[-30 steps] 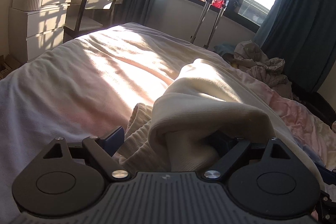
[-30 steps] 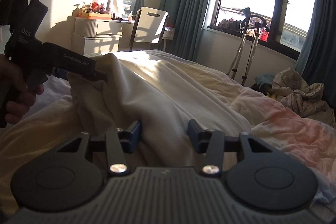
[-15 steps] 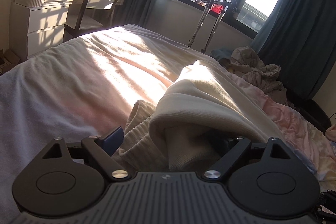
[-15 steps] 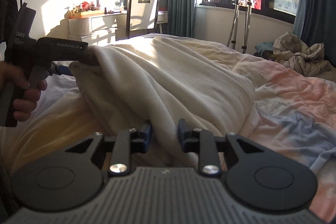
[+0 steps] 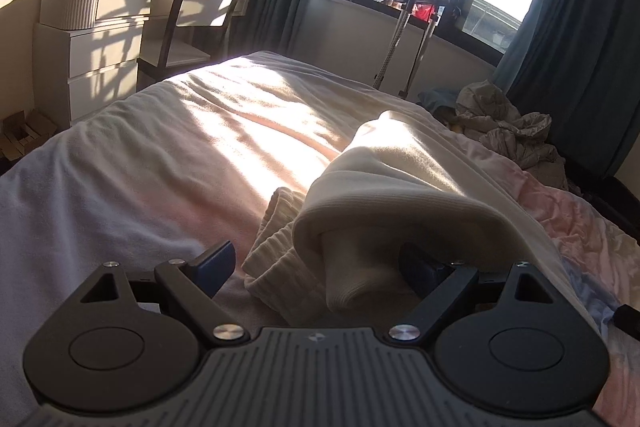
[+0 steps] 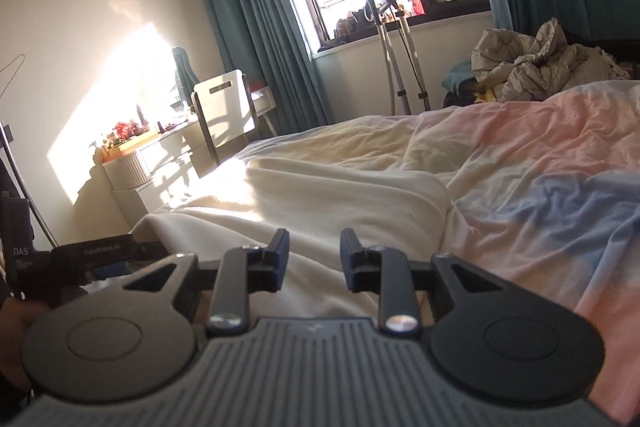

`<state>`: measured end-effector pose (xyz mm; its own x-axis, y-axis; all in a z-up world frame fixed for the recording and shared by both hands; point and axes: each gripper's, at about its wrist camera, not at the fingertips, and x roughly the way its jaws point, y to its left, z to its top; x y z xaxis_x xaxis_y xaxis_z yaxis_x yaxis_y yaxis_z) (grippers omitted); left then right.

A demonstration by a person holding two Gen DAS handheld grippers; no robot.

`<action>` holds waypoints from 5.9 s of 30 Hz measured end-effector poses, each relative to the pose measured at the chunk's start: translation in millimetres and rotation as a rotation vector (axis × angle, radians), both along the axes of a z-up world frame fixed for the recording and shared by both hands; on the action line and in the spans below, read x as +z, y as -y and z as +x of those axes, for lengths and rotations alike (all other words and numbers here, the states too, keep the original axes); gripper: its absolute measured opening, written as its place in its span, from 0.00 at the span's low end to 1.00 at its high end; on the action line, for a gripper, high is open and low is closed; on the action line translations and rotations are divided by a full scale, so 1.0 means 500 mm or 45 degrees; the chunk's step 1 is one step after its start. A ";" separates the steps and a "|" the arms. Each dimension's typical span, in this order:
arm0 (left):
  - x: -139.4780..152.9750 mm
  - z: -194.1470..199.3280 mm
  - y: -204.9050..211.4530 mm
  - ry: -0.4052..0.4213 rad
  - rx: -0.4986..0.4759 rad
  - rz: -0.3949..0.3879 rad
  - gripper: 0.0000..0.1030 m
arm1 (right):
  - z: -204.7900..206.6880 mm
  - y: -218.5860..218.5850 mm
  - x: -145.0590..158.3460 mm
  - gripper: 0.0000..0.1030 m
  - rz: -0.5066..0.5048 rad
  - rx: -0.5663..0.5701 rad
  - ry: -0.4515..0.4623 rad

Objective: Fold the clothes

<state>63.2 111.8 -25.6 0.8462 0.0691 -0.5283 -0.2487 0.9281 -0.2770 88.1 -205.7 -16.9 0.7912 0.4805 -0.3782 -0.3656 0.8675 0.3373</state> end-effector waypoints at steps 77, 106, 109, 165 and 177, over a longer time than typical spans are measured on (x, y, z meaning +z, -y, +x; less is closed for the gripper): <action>-0.152 0.021 -0.056 0.172 -0.025 -1.205 0.29 | 0.171 0.048 0.045 0.29 0.424 -0.099 -0.168; -0.128 0.330 0.639 0.049 -0.705 -1.106 0.29 | 0.018 0.742 0.049 0.29 0.473 -0.583 0.097; -0.198 0.360 0.664 -0.003 -0.712 -1.078 0.29 | 0.039 0.781 -0.052 0.29 0.513 -0.621 0.012; 0.253 -0.188 0.301 0.292 -0.303 0.518 1.00 | -0.185 0.201 0.238 0.50 -0.022 -0.318 0.224; 0.163 -0.144 0.248 0.240 -0.222 0.487 1.00 | -0.116 0.124 0.120 0.50 -0.113 -0.331 0.212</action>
